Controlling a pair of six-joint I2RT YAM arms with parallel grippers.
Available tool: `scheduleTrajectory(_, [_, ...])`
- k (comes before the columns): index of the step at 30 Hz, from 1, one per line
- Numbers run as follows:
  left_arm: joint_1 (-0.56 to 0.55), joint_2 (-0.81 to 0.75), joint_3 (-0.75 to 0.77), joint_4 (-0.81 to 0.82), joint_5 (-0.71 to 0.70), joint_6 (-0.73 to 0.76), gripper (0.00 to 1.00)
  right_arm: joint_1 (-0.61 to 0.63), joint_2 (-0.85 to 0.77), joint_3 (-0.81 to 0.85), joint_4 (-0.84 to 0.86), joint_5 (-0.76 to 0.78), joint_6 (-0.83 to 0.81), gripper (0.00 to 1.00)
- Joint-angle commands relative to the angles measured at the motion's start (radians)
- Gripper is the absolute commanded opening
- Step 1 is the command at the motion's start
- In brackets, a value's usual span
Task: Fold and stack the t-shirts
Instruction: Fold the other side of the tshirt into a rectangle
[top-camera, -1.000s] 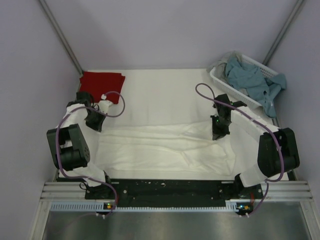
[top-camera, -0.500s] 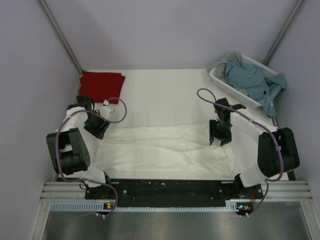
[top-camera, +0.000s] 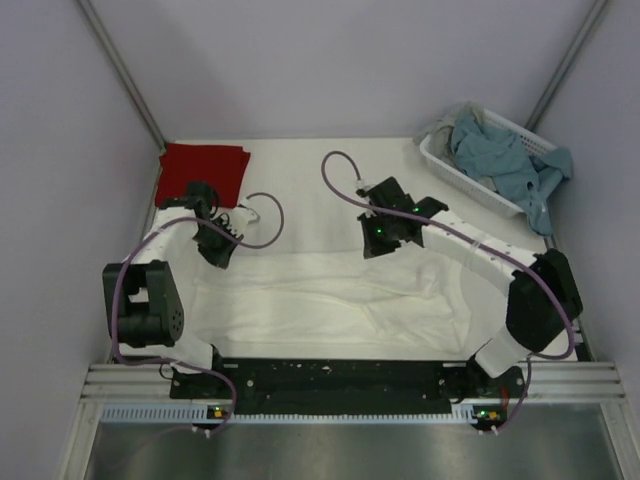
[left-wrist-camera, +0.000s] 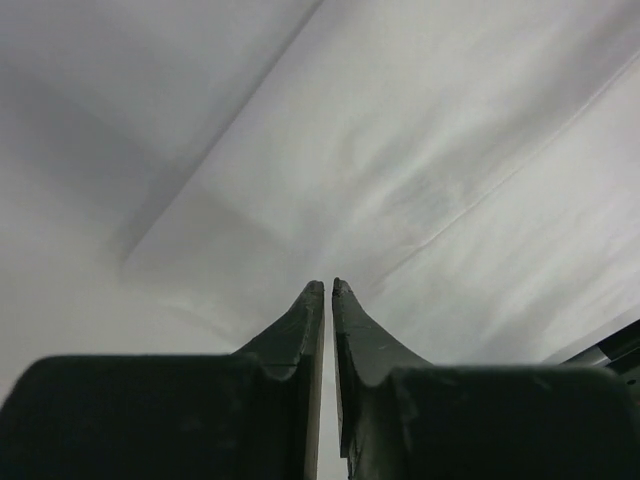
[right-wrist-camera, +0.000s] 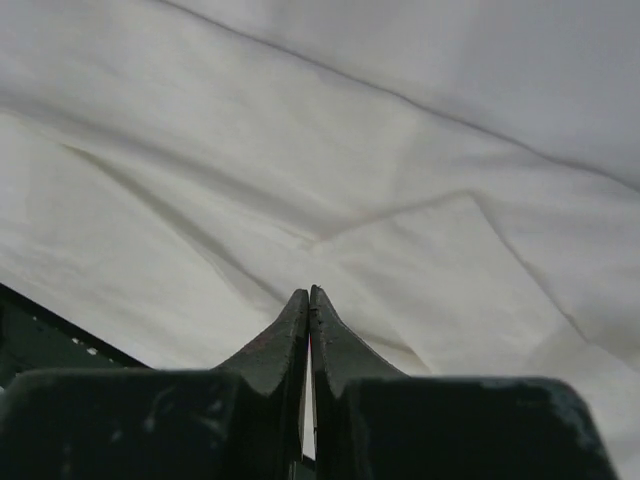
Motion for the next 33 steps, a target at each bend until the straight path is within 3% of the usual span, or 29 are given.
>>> scheduleTrajectory(1, [-0.011, 0.067, -0.071, 0.07, -0.035, -0.071, 0.13, 0.068, 0.169, 0.063, 0.204, -0.133, 0.006, 0.0])
scheduleTrajectory(7, [0.046, 0.113, -0.158, 0.147, -0.134, -0.062, 0.13, 0.088, 0.314, 0.031, 0.289, -0.208, 0.017, 0.0])
scheduleTrajectory(16, [0.079, 0.146, -0.183, 0.179, -0.174, -0.042, 0.17, 0.113, 0.182, -0.141, 0.29, -0.259, -0.025, 0.0])
scheduleTrajectory(19, [0.079, 0.141, -0.166, 0.173, -0.174, -0.044, 0.23, 0.128, 0.124, -0.181, 0.273, -0.259, -0.028, 0.0])
scheduleTrajectory(23, [0.069, 0.092, -0.106, 0.11, -0.11, -0.045, 0.43, 0.125, 0.044, -0.195, 0.171, -0.131, 0.004, 0.0])
scheduleTrajectory(27, [-0.038, -0.008, -0.004, 0.032, 0.022, -0.058, 0.54, -0.045, -0.141, -0.282, 0.135, -0.109, 0.124, 0.11])
scheduleTrajectory(33, [-0.394, -0.006, 0.119, 0.082, 0.164, -0.246, 0.58, -0.324, -0.394, -0.443, 0.126, -0.032, 0.243, 0.38])
